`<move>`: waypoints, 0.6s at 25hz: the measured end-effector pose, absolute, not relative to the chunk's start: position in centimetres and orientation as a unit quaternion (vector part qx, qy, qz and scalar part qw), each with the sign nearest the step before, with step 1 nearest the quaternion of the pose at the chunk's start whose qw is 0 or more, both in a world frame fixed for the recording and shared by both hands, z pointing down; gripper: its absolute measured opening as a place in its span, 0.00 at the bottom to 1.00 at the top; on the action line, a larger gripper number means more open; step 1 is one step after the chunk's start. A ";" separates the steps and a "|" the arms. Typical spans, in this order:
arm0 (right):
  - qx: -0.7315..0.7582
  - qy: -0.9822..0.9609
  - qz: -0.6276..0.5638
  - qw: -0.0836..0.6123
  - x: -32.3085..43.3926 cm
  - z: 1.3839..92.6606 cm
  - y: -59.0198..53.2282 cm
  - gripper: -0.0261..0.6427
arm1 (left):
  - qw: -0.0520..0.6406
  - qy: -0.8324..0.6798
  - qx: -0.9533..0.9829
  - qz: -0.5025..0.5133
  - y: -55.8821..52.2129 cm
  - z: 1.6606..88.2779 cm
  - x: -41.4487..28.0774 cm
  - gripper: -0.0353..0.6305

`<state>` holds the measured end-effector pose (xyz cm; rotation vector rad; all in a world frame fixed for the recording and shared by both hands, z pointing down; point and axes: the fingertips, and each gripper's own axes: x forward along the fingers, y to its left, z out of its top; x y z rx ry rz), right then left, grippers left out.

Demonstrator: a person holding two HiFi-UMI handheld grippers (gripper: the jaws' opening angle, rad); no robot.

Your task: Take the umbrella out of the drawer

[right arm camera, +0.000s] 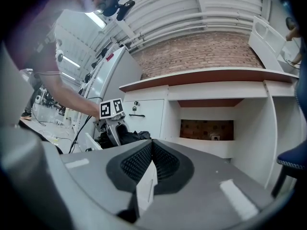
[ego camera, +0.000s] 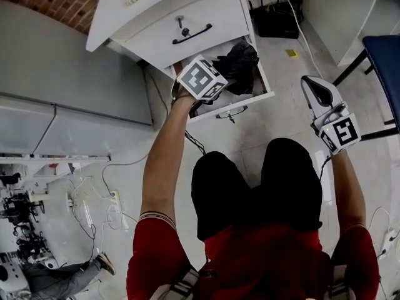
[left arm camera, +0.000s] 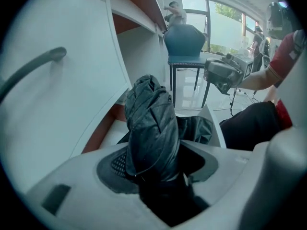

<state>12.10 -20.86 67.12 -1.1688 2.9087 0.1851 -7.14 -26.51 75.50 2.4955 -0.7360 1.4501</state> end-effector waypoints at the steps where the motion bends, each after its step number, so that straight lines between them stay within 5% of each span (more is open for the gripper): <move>1: -0.371 0.926 0.061 0.002 12.0 66.9 -20.8 0.06 | 0.078 -0.248 0.836 0.483 -26.3 75.1 -7.1 0.42; 15: -0.349 0.933 0.082 0.013 9.5 63.8 -21.6 0.06 | -0.001 -0.292 0.867 0.403 -23.2 67.2 -9.3 0.42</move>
